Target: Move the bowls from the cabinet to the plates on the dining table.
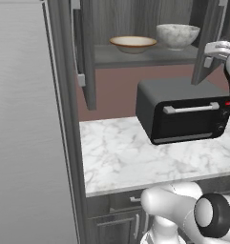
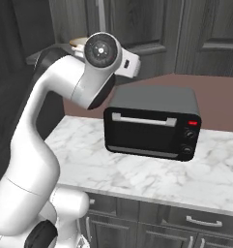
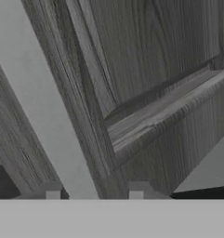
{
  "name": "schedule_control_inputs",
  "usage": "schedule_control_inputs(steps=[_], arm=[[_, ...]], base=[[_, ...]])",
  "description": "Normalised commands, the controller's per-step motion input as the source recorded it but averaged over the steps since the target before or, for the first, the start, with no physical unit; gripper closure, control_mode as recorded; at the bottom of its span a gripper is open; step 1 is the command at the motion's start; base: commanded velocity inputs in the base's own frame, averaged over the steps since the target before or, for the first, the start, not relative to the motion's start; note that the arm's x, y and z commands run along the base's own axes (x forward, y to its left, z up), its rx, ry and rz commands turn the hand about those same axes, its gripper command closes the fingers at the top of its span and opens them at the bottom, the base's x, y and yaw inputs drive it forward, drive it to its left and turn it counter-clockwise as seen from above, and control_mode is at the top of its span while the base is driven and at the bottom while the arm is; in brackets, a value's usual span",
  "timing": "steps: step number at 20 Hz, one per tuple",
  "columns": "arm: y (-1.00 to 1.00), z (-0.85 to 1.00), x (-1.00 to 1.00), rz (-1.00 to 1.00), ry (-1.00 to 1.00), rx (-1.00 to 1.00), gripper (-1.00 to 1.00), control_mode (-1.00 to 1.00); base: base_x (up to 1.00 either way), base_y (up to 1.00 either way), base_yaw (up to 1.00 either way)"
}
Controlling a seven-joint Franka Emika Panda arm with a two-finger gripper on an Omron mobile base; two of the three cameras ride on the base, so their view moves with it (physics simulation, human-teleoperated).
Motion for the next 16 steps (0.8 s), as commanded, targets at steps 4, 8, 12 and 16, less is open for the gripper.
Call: schedule_control_inputs(steps=[4,8,12,16], arm=[[-0.09,0.05,-0.14,0.02,0.00,0.00,-1.00,-1.00],[-0.24,0.24,-0.52,0.07,0.00,0.00,-1.00,-1.00],[-0.23,0.15,-0.67,0.08,0.00,-0.03,-1.00,-1.00],[-0.06,-0.01,-0.77,0.15,0.01,-0.15,-1.00,-1.00]], base=[[0.00,0.00,0.00],[0.00,0.00,0.00],[0.00,0.00,0.00],[0.00,0.00,0.00]])
